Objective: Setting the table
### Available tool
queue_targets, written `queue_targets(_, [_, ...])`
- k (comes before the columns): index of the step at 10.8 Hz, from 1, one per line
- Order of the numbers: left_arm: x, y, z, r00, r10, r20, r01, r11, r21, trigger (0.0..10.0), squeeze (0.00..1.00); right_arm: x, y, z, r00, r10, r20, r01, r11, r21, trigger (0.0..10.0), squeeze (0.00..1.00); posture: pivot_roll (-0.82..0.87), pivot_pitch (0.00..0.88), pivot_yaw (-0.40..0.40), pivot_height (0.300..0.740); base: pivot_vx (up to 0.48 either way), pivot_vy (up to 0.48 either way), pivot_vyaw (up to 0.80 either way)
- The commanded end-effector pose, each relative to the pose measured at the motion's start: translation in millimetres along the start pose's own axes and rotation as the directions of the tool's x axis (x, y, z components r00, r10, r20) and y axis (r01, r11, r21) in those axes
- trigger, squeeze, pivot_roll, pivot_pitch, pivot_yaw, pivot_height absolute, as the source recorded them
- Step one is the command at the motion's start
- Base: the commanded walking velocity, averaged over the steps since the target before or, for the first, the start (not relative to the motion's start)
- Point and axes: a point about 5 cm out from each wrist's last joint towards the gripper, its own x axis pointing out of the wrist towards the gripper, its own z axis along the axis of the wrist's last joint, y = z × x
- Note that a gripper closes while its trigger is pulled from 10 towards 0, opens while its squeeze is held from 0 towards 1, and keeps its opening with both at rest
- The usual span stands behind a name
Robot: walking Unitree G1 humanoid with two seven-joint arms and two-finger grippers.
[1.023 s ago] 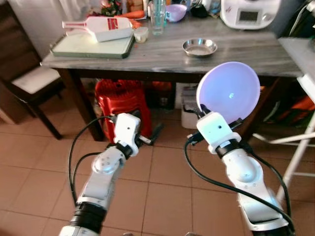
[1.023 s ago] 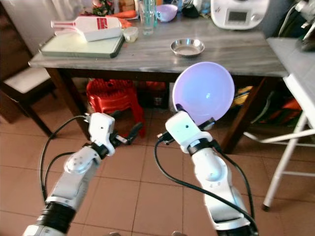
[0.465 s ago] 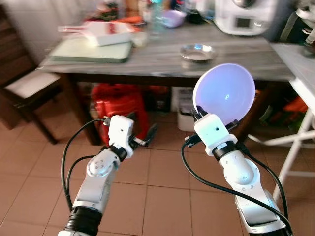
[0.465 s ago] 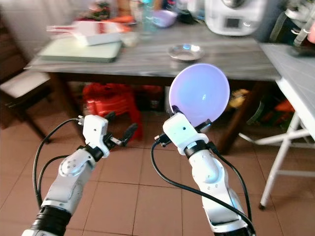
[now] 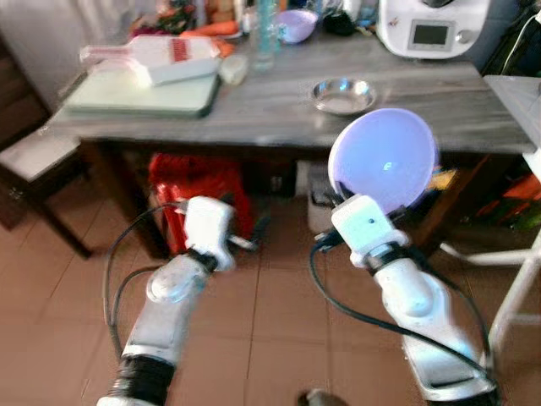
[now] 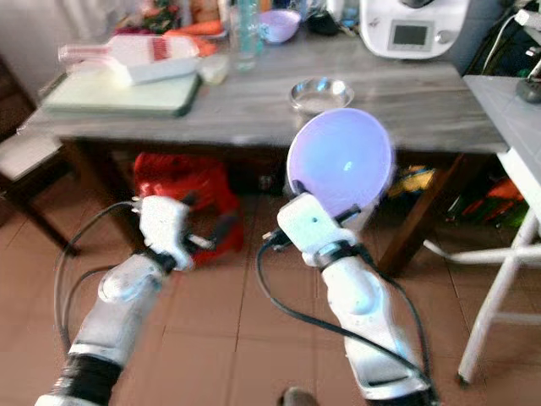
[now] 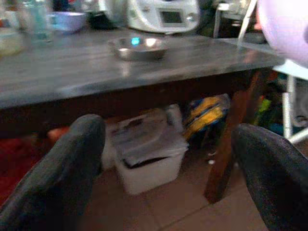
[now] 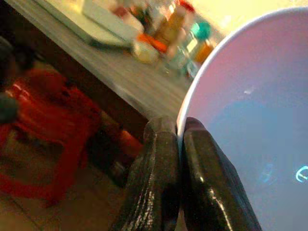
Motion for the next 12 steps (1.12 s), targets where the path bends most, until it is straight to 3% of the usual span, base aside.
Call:
queue_targets(1, [-4.2,8.1,4,1.0,0.01,0.002,-0.01,1.0,0.018,10.0,0.0,1.4,0.2,11,0.999,-0.006,0.047,0.006,1.0,0.011,10.0,0.0,-0.12,0.11,0.021,0.74,0.454,0.0,0.0])
queue_targets(8, [-4.2,-1.1,5,0.999,-0.038,0.011,0.039,0.999,-0.015,10.0,0.0,1.7,-2.3,10,0.999,-0.022,0.038,0.021,1.0,0.009,10.0,0.0,-0.12,0.111,0.022,0.74,0.454,0.0,0.0])
queue_targets(10, [-0.9,-7.2,20,0.995,-0.071,0.077,0.074,0.997,-0.035,10.0,0.0,2.6,-3.3,10,0.999,-0.024,0.041,0.023,1.0,0.012,10.0,0.0,-0.12,0.112,0.02,0.74,0.459,0.0,-0.79])
queue_targets(12, [0.7,-13.3,31,0.989,-0.095,0.11,0.1,0.994,-0.037,10.0,0.0,1.8,-4.3,9,0.999,-0.025,0.04,0.024,1.0,0.009,10.0,0.0,-0.12,0.113,0.019,0.74,0.465,0.0,0.0])
